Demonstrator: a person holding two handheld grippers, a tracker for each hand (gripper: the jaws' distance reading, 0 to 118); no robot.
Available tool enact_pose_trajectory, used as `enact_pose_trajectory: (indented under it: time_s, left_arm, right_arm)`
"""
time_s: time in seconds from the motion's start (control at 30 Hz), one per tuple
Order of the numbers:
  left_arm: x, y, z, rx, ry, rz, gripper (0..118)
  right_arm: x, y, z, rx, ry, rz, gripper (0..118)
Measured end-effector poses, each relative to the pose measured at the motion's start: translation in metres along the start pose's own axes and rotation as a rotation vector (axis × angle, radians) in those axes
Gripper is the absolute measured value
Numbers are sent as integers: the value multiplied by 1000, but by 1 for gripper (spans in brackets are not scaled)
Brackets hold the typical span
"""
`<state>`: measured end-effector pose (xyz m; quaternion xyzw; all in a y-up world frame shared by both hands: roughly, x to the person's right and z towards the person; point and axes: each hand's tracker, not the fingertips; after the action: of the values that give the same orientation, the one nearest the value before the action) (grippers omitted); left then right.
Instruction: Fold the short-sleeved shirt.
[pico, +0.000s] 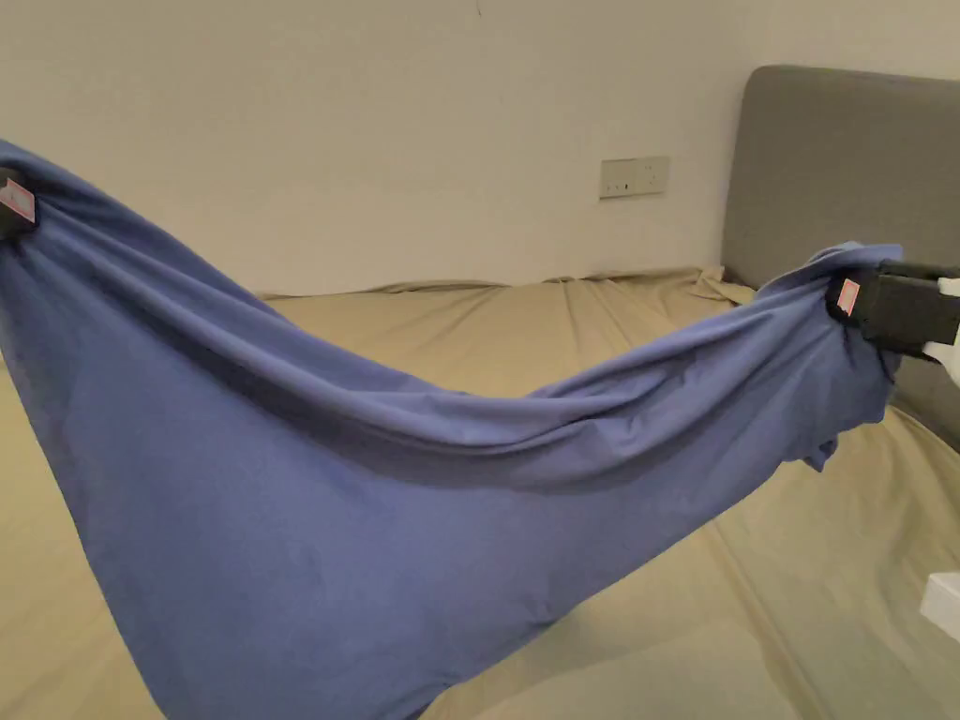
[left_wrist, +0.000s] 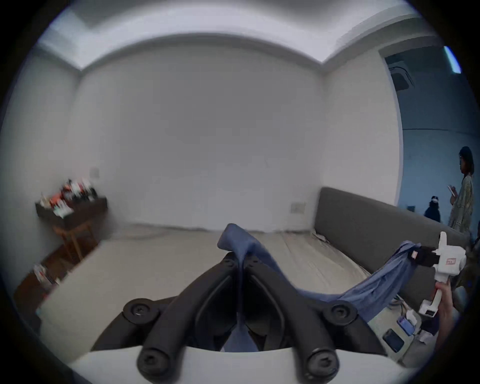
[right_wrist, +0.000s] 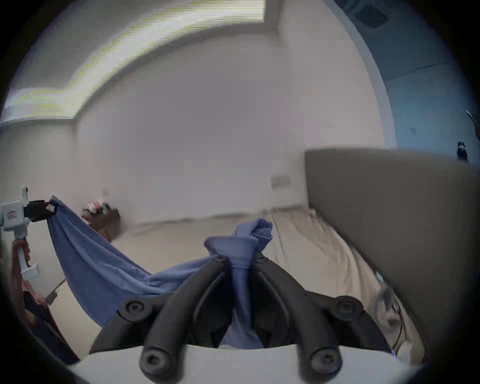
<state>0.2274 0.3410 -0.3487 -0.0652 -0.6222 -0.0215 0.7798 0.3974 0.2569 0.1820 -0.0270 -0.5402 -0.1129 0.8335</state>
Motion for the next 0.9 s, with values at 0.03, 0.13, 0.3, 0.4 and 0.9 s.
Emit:
enact_pose_trajectory:
  time_s: [0.03,0.13,0.3,0.4,0.9]
  left_arm:
    - [-5,18,8,10,28,-24,0]
    - [-21,63,22,63,96,-56,0]
    - [-51,121,-10,86,168,-22,0]
    - [-64,143,-49,75,190,28,0]
    - [-86,66,-289,-80,311,61,0]
  right_arm:
    - [-7,17,1,22,6,8,11]
    - [-24,64,-6,66,26,38,11]
    - [-49,131,-53,73,52,50,11]
    - [-62,162,-92,64,46,59,11]
    - [-58,151,-301,-8,-106,109,11]
